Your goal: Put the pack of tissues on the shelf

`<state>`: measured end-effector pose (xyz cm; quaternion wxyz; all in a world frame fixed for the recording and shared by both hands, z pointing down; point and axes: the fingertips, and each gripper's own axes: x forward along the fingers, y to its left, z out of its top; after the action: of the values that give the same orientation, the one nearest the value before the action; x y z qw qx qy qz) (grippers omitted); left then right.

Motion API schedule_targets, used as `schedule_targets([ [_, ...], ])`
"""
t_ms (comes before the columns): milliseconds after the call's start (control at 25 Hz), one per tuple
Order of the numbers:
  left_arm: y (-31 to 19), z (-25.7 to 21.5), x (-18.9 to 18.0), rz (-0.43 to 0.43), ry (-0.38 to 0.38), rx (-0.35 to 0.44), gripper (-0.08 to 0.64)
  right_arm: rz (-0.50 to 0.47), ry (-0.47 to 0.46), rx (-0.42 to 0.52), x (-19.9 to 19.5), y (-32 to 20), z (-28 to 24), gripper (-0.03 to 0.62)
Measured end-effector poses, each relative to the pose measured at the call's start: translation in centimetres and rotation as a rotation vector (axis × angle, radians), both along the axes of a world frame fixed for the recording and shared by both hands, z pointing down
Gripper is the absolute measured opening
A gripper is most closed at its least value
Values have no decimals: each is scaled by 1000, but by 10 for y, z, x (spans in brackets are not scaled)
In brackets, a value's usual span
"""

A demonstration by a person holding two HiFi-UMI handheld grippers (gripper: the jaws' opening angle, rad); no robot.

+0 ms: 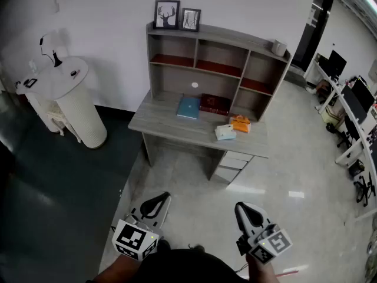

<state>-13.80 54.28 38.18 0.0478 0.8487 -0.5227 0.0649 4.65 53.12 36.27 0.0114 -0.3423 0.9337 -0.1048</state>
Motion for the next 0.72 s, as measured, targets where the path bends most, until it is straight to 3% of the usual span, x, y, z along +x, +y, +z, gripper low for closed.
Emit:
schedule_targets([
  [400, -1, 0, 25, 8, -7, 0, 23, 24, -37, -10, 27, 0, 0, 17],
  [720, -2, 7, 76, 34, -9, -27, 21, -34, -44, 45, 70, 8, 8, 18],
])
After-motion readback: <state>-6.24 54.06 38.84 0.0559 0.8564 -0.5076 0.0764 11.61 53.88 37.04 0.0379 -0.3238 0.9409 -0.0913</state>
